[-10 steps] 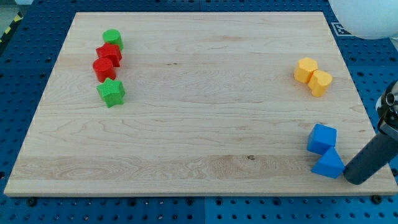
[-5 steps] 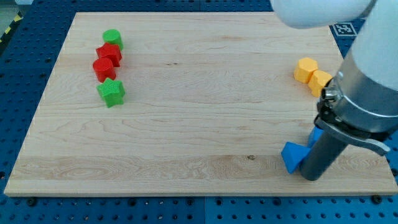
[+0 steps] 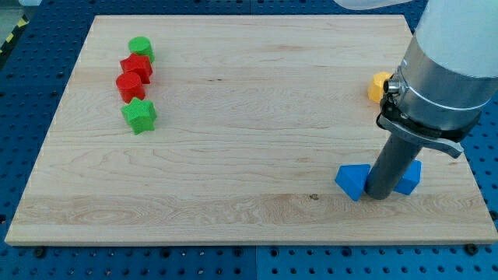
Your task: Push the blue triangle towards bottom left
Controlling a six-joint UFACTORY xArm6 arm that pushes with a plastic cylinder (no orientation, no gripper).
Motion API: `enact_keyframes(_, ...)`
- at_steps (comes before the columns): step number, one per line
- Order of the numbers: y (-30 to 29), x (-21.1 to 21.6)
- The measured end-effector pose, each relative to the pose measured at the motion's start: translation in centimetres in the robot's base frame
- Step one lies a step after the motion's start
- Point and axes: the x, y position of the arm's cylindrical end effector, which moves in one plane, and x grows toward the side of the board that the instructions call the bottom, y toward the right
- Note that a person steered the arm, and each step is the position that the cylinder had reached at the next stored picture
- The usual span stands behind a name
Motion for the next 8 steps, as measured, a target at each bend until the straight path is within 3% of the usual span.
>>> enact_keyframes(5,-6.1,-4.1)
enact_keyframes(8,-9.2,-4.4)
